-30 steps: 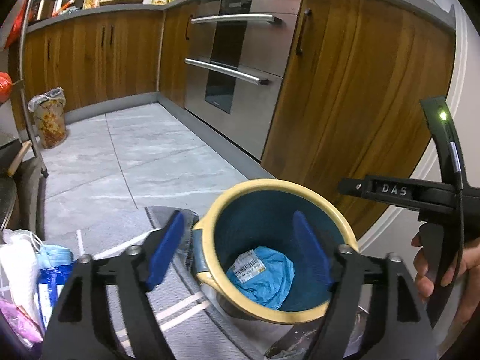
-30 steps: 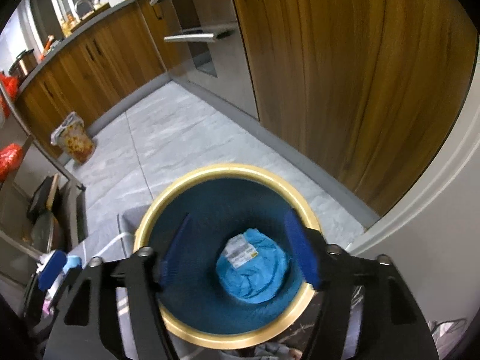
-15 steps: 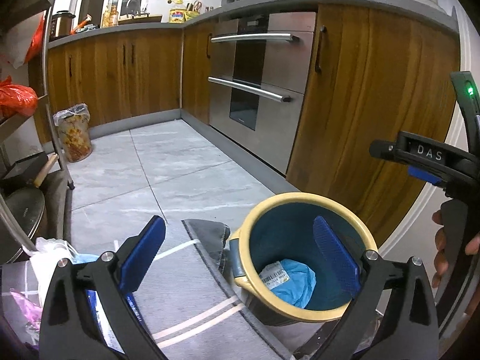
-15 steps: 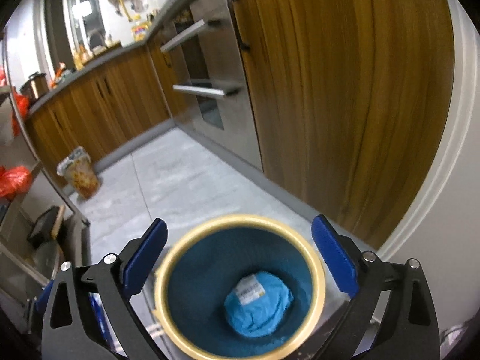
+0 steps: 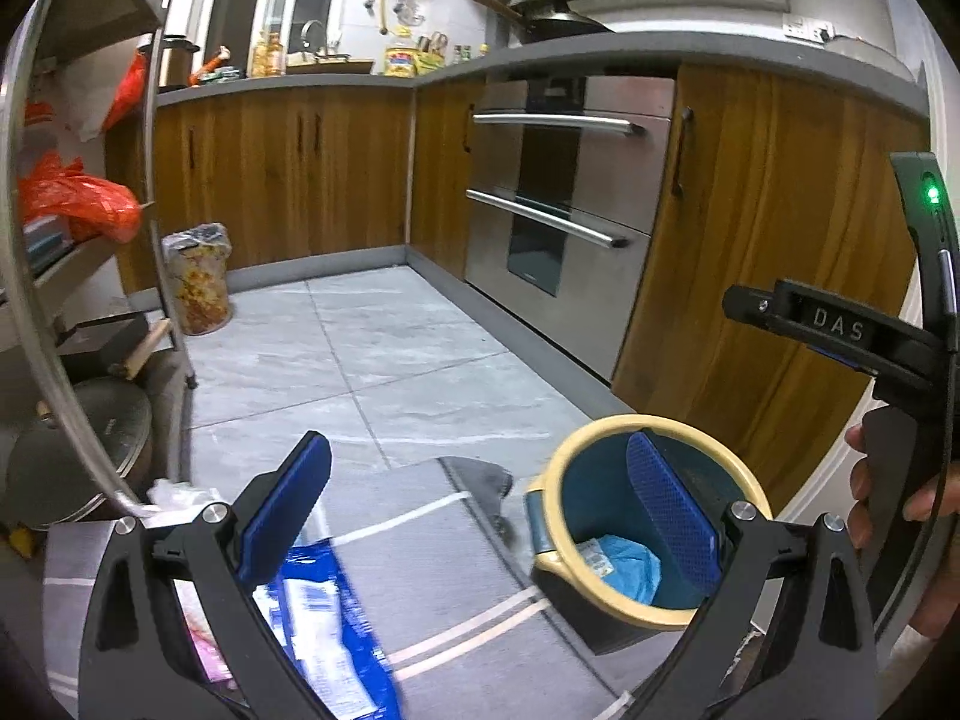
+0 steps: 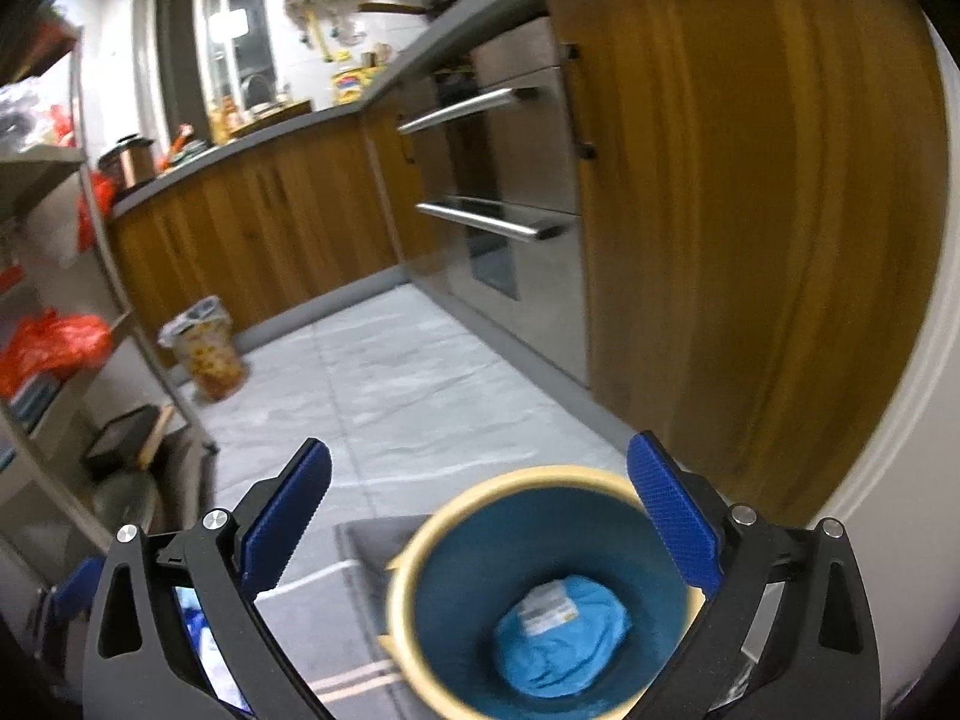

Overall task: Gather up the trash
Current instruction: 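Move both tools back over the trash pile on the mat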

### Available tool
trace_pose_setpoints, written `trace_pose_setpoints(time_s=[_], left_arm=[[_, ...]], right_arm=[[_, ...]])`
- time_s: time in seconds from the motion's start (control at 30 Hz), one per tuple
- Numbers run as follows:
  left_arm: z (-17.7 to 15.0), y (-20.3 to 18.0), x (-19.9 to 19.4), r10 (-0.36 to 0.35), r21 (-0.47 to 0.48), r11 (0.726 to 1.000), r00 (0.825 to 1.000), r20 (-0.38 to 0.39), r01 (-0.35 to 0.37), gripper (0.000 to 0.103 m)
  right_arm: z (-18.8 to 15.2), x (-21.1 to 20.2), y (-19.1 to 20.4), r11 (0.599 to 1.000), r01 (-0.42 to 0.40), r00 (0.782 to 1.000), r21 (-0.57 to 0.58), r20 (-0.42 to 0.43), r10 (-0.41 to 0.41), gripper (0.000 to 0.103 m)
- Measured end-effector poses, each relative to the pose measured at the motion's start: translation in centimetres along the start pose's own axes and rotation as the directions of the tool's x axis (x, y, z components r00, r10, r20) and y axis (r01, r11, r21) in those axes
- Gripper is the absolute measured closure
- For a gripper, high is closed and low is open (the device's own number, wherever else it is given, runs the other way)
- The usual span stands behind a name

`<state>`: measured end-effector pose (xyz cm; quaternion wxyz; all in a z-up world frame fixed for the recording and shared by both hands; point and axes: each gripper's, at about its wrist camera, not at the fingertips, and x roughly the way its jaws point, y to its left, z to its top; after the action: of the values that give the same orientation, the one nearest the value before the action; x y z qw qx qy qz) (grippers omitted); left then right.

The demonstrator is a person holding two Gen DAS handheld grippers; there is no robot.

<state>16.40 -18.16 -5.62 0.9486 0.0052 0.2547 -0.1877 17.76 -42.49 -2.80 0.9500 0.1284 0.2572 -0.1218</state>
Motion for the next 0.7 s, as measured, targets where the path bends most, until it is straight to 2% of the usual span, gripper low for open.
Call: trace_pose_setpoints(time_s=[0.33,0.5,0.7], left_arm=[[-0.7,3.4,-3.2,0.1,0.005,0.995,0.995,0.008,-0.1,0.006],[-1.7,5.6,-4.8,0.147,-0.003,0.989,0.989,-0.014,-0.147,0.006],[-2.8,8.9,-6.9,0.214,-0.035,0.976,0.976,-0.033,-0.215,0.006]], right_arm=[[-1.5,0.3,5.3,0.996,-0.074,0.996,-0.045,-0.061,0.071,0.005],[-3.3,0.6,8.1,0.991,-0.119,0.986,-0.059,-0.123,0.111,0.005],[-5.8,0.9,12.0,0.972,-0.191,0.97,-0.137,-0.175,0.166,0.005]])
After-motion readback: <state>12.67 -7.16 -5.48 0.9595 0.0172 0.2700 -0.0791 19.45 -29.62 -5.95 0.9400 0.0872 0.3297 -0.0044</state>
